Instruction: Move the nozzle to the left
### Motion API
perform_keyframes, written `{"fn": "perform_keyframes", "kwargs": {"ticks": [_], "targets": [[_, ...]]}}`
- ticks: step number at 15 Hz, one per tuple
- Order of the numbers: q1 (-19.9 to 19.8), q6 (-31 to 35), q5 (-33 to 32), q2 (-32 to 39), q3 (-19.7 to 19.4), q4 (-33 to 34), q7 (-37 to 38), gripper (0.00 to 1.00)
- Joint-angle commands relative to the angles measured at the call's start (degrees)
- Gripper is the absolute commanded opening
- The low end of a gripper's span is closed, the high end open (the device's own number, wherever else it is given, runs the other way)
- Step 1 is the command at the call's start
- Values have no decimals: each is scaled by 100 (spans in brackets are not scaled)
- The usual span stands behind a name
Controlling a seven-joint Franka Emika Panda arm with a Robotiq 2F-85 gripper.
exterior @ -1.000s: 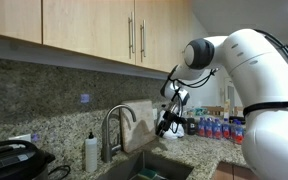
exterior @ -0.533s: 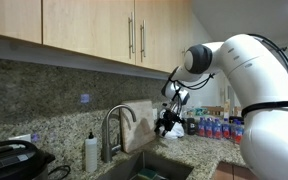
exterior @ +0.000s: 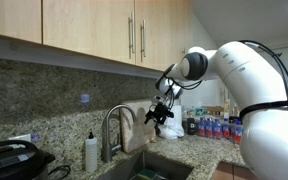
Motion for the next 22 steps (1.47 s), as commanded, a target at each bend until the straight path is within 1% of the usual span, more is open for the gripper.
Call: {"fn": "perform_keyframes", "kwargs": {"ticks": [1, 2, 5, 6, 7, 9, 12, 15, 19, 22], "targets": [[-35, -202, -37, 118, 39, 215, 45, 100], [-37, -249, -45, 178, 48, 310, 65, 100], [-36, -246, -46, 195, 50, 313, 65, 100], [-68, -298, -19, 296, 65, 437, 73, 100], [-118, -385, 38, 410, 108, 577, 14, 100], [-238, -393, 411, 618, 212, 751, 92, 100], [-287, -95, 966, 791, 261, 851, 264, 100], [-239, 20, 1278, 920, 221, 1017, 477, 100], [-93, 310, 1465, 940, 181, 1177, 638, 100], [11, 544, 1468, 1019, 166, 1418, 923, 100]]}}
